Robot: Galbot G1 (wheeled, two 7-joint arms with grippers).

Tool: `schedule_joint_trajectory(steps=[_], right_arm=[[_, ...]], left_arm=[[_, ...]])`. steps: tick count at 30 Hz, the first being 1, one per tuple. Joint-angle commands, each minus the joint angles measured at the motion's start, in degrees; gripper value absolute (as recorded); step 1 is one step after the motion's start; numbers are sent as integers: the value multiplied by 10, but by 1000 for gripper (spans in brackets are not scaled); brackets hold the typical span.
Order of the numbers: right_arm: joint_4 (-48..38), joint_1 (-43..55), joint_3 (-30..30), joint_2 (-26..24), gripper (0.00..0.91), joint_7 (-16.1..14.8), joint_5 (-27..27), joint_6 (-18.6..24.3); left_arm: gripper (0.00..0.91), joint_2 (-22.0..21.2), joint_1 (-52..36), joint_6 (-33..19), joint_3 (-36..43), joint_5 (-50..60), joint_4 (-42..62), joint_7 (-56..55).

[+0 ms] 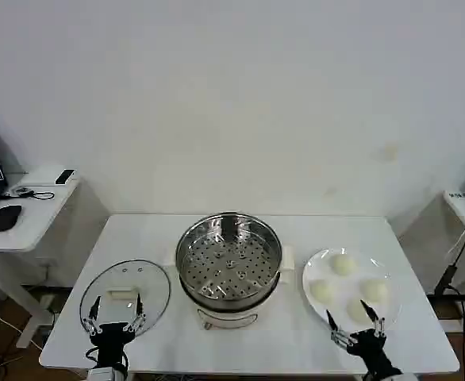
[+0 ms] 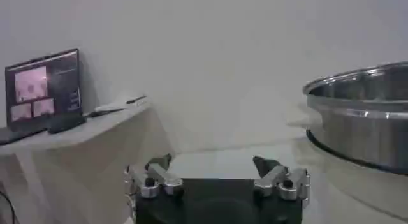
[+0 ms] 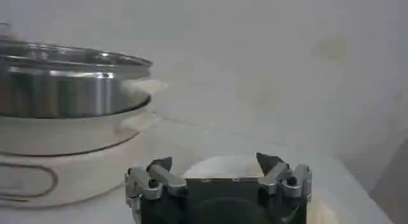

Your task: Take steamed baozi put them in steamer then cover it.

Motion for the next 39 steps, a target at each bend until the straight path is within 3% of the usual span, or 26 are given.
schedule_joint_trajectory(steps=[1,6,11,12,15,19,21,25,27,30,31,32,35,39], right_arm=[[-13,74,45,-60,907,-11,-30,-85],[-44,136,71,-148,907,-47,-68,-147],[-95,199,78,-225,907,-125,-136,-219],[-111,220,75,-241,907,-159,-168,-227],[-158,287,41,-300,907,-219,-226,-236],[-203,349,-18,-344,907,-285,-280,-203],[-237,414,-84,-383,907,-342,-319,-181],[-281,507,-186,-414,907,-402,-338,-152],[-318,604,-290,-429,907,-453,-342,-125],[-358,698,-410,-435,907,-496,-323,-99],[-361,709,-422,-435,907,-498,-320,-98],[-374,755,-490,-434,907,-514,-304,-89],[-394,849,-594,-420,907,-526,-275,-88],[-424,909,-667,-386,907,-539,-258,-93]], left_arm=[[907,2,-3,86,20,33,-42,-61],[907,-3,-3,111,18,85,-64,-2],[907,-4,4,98,15,100,-75,16],[907,-5,5,94,14,104,-77,15],[907,-8,6,85,13,114,-83,14],[907,-11,7,79,12,120,-87,14],[907,-12,10,69,12,122,-86,14],[907,-12,11,61,8,123,-87,9],[907,-11,13,61,6,124,-88,10],[907,-11,13,60,7,129,-87,10],[907,-11,14,60,7,131,-87,11],[907,-11,13,59,7,133,-88,12],[907,-10,14,59,6,136,-90,12],[907,-9,11,57,4,138,-89,14]])
